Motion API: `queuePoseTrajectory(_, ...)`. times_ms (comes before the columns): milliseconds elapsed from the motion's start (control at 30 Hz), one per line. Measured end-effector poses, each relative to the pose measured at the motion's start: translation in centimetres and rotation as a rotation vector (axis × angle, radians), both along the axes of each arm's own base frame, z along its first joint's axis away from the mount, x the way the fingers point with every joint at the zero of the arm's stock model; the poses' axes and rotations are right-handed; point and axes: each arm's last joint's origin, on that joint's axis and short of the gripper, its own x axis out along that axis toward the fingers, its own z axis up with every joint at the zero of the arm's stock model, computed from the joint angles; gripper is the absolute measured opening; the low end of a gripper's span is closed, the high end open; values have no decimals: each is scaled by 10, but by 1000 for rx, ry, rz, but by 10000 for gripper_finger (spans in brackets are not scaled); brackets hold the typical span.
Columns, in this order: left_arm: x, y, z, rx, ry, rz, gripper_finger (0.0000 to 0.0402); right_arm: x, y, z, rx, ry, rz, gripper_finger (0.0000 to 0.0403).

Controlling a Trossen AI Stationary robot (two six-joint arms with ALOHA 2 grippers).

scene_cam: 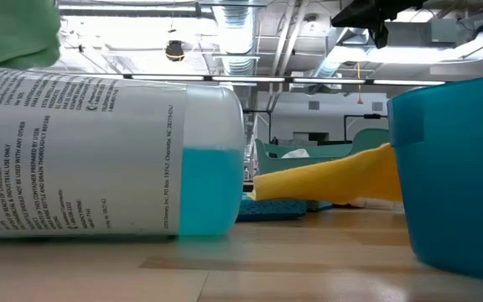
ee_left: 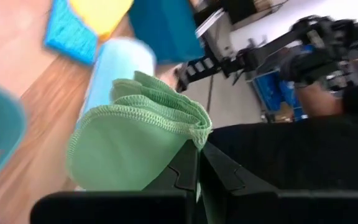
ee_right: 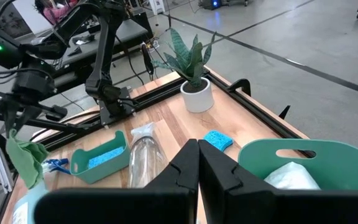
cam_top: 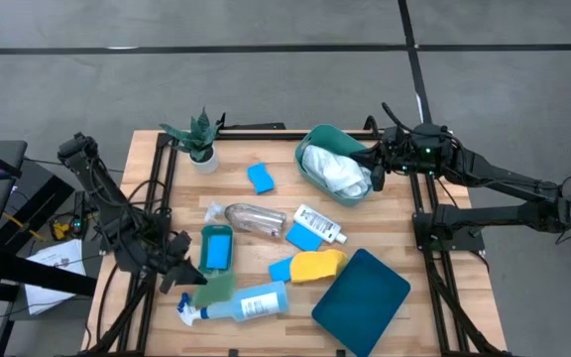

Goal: Pick & Place Kitchen Items
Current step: Put the green towel into the big green bin

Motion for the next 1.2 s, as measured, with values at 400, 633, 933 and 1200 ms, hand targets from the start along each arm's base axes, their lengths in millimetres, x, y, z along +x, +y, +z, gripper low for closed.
queuePoseTrajectory(400,24,17,20,93,-235,88,0,0,0,0,0,-2,4,0)
queuePoseTrajectory(633,31,26,28,153,-322,139,0,3,4,8,25,-101,137,0)
queuePoseTrajectory(933,54,37,38,278,-443,248,0,6,10,21,33,-230,195,14)
queuePoseTrajectory(1200,92,36,57,452,-470,234,0,6,10,25,36,-276,203,80)
